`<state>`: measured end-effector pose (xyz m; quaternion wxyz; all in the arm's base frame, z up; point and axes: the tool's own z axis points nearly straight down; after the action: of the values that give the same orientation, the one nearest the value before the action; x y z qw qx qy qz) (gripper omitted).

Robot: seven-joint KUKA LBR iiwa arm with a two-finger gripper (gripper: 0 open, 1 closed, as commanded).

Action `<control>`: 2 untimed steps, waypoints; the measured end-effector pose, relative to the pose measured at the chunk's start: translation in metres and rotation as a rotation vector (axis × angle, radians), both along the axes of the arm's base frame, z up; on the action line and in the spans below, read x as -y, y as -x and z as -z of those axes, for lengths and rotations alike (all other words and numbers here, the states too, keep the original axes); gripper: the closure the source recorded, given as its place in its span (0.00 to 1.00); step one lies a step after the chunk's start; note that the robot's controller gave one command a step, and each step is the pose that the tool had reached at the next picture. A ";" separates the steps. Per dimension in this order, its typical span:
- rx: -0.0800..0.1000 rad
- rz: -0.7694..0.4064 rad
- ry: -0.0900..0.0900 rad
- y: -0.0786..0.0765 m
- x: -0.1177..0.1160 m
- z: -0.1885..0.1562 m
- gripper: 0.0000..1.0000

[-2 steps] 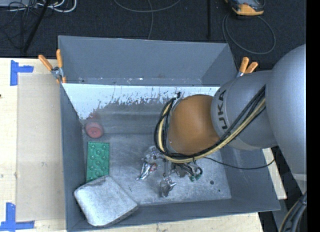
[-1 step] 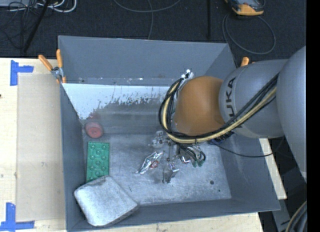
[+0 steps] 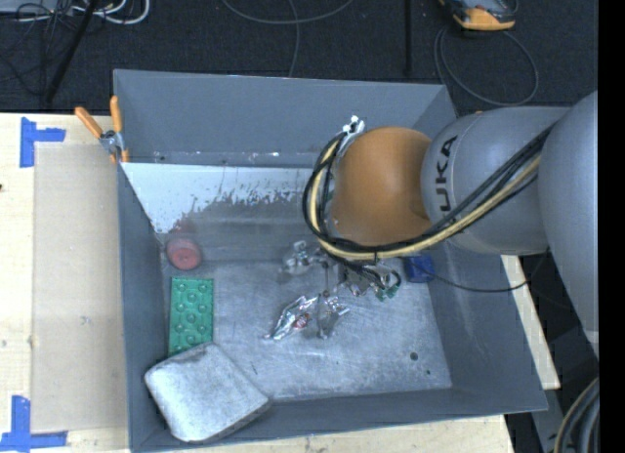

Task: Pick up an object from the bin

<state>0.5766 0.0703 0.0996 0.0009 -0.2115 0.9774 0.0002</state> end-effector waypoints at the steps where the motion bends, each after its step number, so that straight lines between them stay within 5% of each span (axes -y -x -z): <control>1: -0.004 -0.137 -0.001 -0.046 0.010 0.027 0.00; 2: 0.010 -0.507 0.000 -0.025 0.000 0.026 0.00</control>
Offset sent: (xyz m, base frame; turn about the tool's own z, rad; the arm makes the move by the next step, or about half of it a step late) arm 0.0451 -0.0113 -0.0296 -0.1383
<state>0.6013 0.0699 0.0737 0.0055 -0.4497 0.8932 -0.0004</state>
